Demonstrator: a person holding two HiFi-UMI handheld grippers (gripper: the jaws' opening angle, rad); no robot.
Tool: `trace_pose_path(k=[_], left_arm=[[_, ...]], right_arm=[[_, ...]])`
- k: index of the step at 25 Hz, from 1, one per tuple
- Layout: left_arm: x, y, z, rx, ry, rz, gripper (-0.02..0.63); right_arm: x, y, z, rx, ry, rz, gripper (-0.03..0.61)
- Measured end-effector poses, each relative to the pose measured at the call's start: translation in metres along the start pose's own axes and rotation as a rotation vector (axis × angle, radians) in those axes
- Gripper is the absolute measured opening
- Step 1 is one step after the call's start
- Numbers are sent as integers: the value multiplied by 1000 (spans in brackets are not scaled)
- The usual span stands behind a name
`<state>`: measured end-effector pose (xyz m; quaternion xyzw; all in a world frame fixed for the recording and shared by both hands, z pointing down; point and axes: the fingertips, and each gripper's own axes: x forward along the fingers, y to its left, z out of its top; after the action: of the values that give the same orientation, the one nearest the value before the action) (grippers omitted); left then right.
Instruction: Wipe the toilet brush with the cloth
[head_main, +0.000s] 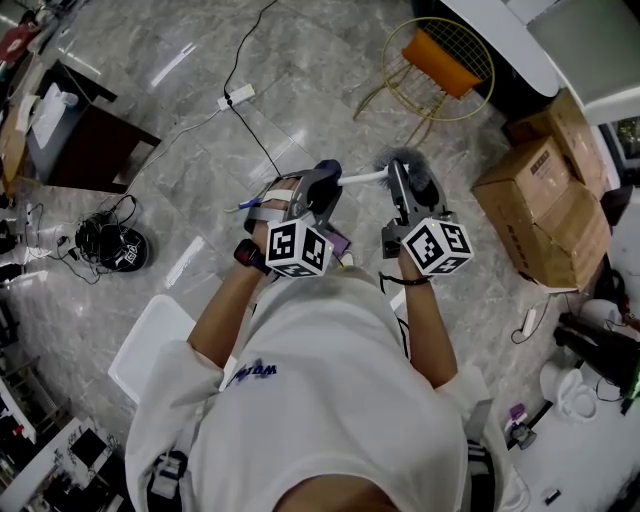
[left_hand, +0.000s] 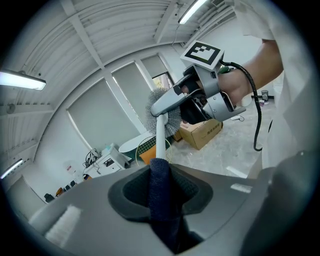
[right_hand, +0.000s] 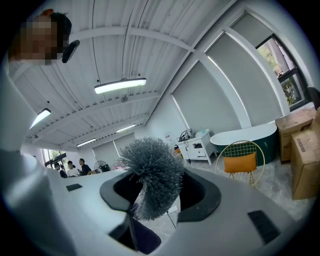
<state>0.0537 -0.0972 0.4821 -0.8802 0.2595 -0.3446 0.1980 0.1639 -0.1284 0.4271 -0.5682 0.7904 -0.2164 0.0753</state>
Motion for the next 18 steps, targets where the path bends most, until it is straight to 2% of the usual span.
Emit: trace_pose_path(k=[18], left_arm=[[-4,0,-15,11,28,7,92]], right_arm=[[0,-2,-6,12,12,-5,209]])
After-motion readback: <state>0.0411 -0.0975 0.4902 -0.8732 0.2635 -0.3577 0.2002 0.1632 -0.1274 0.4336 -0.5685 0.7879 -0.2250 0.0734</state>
